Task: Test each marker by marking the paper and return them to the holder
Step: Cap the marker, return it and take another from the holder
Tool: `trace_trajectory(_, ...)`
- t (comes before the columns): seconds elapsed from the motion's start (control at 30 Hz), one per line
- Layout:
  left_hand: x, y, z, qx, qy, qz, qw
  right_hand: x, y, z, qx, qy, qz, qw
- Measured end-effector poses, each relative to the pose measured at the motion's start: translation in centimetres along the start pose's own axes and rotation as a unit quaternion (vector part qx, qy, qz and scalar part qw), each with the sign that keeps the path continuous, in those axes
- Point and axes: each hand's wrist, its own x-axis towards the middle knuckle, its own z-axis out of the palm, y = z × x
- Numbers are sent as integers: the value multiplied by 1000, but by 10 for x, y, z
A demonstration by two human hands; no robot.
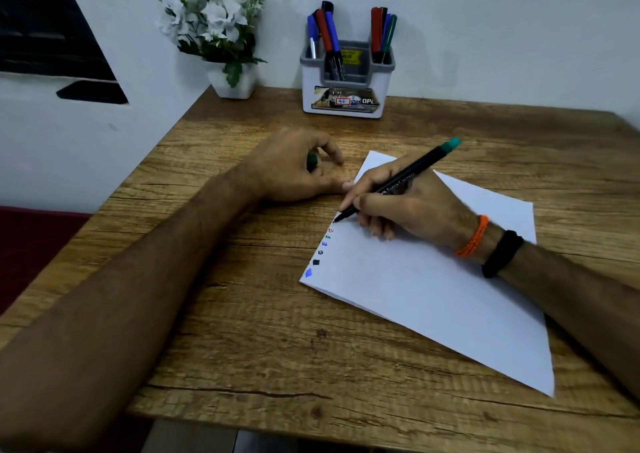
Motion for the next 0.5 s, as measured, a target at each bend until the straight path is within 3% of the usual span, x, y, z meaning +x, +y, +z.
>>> trace_trajectory(0.5, -1, 2, -1, -6, -8, -2, 1000, 1, 1, 1, 12, 3, 0, 1000)
